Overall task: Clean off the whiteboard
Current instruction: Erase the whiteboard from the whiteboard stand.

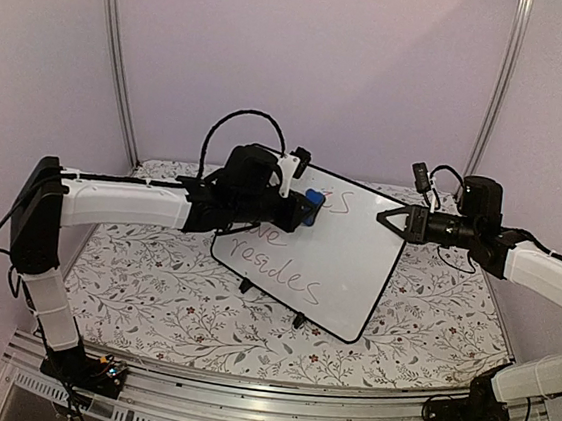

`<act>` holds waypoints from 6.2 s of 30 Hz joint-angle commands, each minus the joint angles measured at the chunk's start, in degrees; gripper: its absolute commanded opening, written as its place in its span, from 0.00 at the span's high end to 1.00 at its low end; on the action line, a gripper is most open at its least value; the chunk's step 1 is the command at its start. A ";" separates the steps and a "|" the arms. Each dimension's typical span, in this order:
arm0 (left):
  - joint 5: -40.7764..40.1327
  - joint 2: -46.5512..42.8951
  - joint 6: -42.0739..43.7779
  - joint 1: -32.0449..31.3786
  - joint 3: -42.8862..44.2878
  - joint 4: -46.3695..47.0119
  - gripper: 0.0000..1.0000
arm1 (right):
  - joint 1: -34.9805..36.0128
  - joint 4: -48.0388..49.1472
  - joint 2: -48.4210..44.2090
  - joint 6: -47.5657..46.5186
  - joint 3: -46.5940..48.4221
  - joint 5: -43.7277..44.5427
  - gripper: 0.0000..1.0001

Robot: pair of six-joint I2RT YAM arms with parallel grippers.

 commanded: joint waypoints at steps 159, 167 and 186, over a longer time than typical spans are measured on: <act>-4.65 0.49 2.75 -5.30 -2.38 -4.46 1.00 | 3.21 -5.07 0.17 -7.97 0.21 -4.78 1.00; -7.10 2.14 2.80 -3.39 2.13 -5.17 1.00 | 3.29 -5.24 0.08 -7.97 0.21 -4.94 1.00; -2.32 2.42 3.72 -1.71 5.10 -4.32 1.00 | 3.30 -5.79 -0.02 -8.23 0.65 -4.70 1.00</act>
